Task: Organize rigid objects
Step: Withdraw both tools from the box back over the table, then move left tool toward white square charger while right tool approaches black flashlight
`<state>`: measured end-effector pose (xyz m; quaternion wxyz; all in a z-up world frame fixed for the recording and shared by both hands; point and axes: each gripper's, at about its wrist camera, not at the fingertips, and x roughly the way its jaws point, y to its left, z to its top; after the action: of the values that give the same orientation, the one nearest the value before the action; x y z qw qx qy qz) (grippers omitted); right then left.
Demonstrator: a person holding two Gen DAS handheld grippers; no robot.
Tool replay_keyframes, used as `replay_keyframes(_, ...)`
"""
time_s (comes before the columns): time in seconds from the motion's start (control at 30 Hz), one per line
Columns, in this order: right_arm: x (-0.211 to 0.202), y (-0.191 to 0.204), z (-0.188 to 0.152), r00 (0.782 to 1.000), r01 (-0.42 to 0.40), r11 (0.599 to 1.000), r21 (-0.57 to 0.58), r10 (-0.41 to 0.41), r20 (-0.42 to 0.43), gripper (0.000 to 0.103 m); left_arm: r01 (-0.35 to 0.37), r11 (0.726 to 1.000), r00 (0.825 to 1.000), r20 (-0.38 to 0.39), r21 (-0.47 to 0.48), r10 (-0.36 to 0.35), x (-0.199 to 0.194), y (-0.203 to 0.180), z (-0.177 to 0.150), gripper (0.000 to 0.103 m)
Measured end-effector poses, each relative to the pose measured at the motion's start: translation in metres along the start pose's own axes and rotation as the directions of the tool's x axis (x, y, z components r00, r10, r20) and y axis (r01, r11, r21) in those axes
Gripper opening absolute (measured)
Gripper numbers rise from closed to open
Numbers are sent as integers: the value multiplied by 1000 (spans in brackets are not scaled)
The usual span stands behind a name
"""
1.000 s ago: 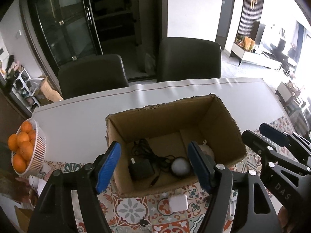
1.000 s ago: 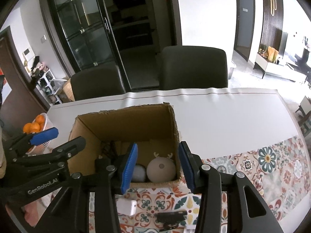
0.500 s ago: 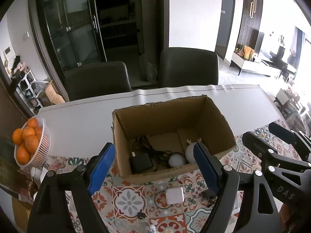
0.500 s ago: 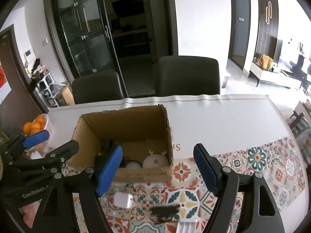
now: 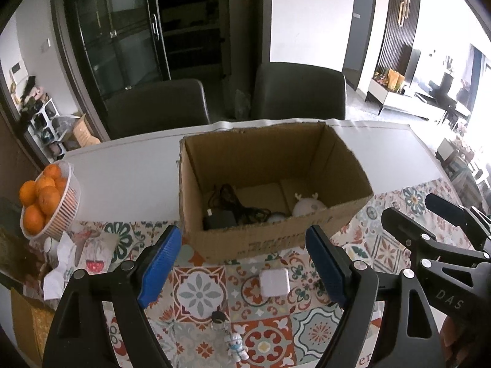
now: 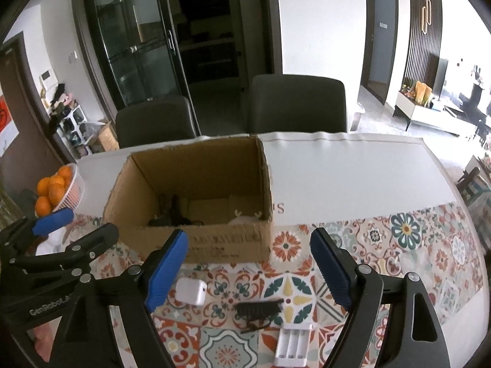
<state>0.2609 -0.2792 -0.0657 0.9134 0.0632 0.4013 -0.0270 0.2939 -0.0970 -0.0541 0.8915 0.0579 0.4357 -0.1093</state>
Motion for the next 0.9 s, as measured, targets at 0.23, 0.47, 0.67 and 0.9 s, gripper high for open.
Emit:
replay_keyframes(0.23, 8, -3, -23, 999, -13, 1000, 4, 13, -40, 85, -4, 1000, 1000, -26, 2, 4, 7, -2, -22, 83)
replay_keyframes(0.47, 18, -5, -44, 996, -10, 1000, 4, 10, -85, 85, 17, 1000, 996, -85, -1, -17, 23, -3, -44, 83)
replay_keyframes(0.67, 29, -7, -61, 992, -4, 1000, -3, 4, -128, 85, 28, 1000, 991, -132, -4, -28, 37, -6, -61, 83)
replay_keyframes(0.9, 45, -8, -80, 983, -10, 1000, -6, 9, -181, 85, 42, 999, 983, -179, 0, -41, 56, -8, -80, 83)
